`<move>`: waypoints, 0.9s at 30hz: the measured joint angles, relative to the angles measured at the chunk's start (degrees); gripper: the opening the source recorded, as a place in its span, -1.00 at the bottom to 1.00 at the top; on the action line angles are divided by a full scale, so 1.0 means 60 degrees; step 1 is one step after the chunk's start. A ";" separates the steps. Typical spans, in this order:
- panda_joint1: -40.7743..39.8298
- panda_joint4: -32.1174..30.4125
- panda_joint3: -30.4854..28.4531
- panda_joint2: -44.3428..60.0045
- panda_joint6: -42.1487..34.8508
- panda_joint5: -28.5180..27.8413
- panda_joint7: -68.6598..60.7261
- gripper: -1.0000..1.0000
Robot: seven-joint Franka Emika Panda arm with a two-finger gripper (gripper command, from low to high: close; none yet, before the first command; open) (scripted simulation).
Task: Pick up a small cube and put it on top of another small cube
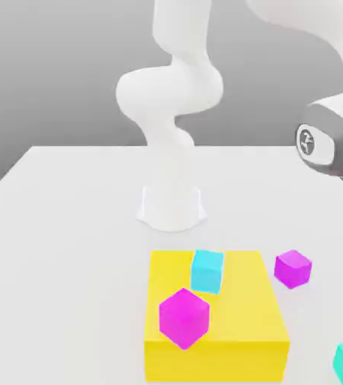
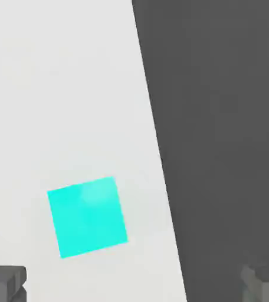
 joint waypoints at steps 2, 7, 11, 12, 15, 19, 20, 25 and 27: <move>0.0207 0.0083 -0.0034 0.0629 0.0292 -0.0357 -0.0200 0.00; 0.0253 0.0343 -0.0024 0.1927 0.1250 -0.0448 -0.0274 -1.00; 0.0252 0.0344 -0.0022 0.1925 0.1225 -0.0445 -0.0276 -1.00; 0.0251 0.0368 -0.0020 0.2046 0.1319 -0.0445 -0.0280 -1.00; 0.0274 0.0227 -0.0041 0.1376 0.0798 -0.0470 -0.0270 -1.00; 0.0010 -0.0194 -0.0283 0.0078 -0.0116 -0.0212 -0.0015 -1.00; -0.0121 -0.0337 -0.0423 -0.0235 -0.0299 -0.0110 0.0142 -1.00; -0.0753 -0.1091 -0.1263 -0.1797 -0.1154 0.0066 0.1215 -1.00; -0.1113 -0.1404 -0.1614 -0.2430 -0.1468 -0.0042 0.1768 -1.00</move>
